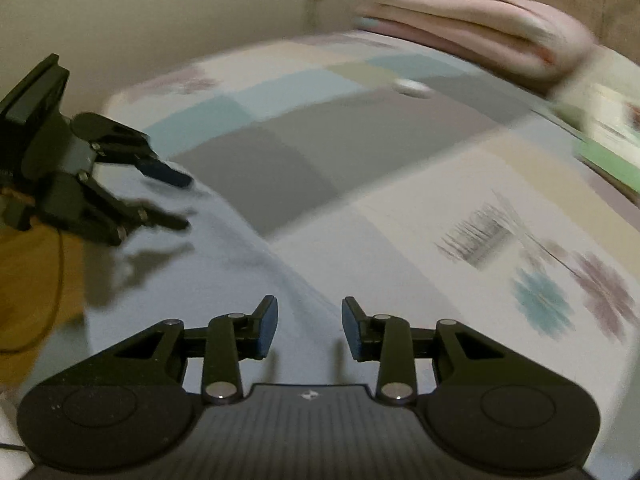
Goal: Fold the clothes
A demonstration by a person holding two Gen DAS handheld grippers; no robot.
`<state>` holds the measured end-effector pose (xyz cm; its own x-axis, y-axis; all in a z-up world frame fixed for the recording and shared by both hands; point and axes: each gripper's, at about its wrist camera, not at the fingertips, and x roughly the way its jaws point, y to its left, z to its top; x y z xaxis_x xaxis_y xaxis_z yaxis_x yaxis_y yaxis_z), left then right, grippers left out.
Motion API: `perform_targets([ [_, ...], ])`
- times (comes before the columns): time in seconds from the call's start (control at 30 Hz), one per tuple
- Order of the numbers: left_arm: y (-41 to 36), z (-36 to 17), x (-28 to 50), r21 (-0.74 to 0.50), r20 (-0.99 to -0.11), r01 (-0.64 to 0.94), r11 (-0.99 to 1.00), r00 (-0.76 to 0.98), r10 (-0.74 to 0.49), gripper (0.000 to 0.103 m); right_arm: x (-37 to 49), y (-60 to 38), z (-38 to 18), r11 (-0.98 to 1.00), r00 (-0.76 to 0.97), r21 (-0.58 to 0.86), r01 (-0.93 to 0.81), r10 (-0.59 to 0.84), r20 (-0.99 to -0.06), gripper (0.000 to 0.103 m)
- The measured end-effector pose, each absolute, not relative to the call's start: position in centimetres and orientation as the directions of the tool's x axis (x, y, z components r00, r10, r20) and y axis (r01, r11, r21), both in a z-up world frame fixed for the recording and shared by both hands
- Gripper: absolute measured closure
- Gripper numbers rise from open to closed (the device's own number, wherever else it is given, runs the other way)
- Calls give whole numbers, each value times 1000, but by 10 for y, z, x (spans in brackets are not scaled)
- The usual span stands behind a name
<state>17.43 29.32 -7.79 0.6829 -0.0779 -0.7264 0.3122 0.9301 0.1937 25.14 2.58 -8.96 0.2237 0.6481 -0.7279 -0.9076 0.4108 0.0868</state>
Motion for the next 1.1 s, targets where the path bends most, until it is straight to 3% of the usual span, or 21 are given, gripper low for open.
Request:
perform_targets([
  [0.07, 297, -75, 155, 184, -719, 288, 940, 691, -72, 43, 256, 59, -94, 343, 169, 98, -934, 667, -725, 63],
  [0.3, 312, -78, 111, 136, -690, 175, 975, 723, -33, 41, 261, 136, -117, 212, 69, 96, -973, 654, -753, 64],
  [0.4, 320, -81, 103, 93, -680, 139, 986, 732, -40, 41, 252, 138, -121, 191, 78, 58, -980, 635, -769, 73],
  [0.5, 324, -84, 102, 63, -670, 122, 990, 741, -49, 36, 243, 135, -119, 179, 99, 22, -984, 635, -766, 99],
  [0.63, 327, -87, 103, 46, -668, 121, 992, 741, -59, 35, 243, 138, -115, 212, 168, -38, -976, 638, -751, 100],
  [0.9, 335, -97, 108, 30, -707, 92, 995, 706, -44, 34, 255, 141, -116, 280, 159, 27, -960, 621, -767, 97],
  [1.1, 343, -85, 111, 39, -688, 110, 993, 723, -53, 34, 227, 87, -77, 299, 205, -8, -954, 633, -746, 83],
])
